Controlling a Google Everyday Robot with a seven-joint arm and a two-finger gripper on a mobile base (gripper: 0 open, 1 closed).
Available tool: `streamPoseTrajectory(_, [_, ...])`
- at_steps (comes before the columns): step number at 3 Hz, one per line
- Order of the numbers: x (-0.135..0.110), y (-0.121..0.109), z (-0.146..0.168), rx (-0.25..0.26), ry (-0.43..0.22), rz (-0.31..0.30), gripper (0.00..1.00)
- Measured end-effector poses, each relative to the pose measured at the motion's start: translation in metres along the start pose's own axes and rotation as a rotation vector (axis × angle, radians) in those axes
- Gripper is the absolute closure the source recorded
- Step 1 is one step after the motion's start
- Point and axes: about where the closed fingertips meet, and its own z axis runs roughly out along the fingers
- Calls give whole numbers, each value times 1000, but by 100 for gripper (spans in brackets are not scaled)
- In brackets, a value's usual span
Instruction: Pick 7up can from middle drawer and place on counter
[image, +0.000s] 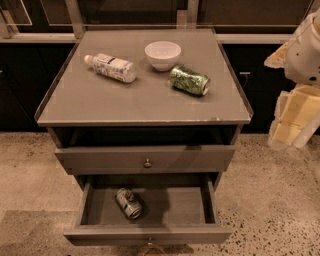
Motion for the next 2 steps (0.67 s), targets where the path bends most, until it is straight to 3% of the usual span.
streamPoseTrajectory(1, [0, 0, 0, 0, 0, 0, 0])
streamPoseTrajectory(2, [6, 13, 20, 0, -43, 30, 0])
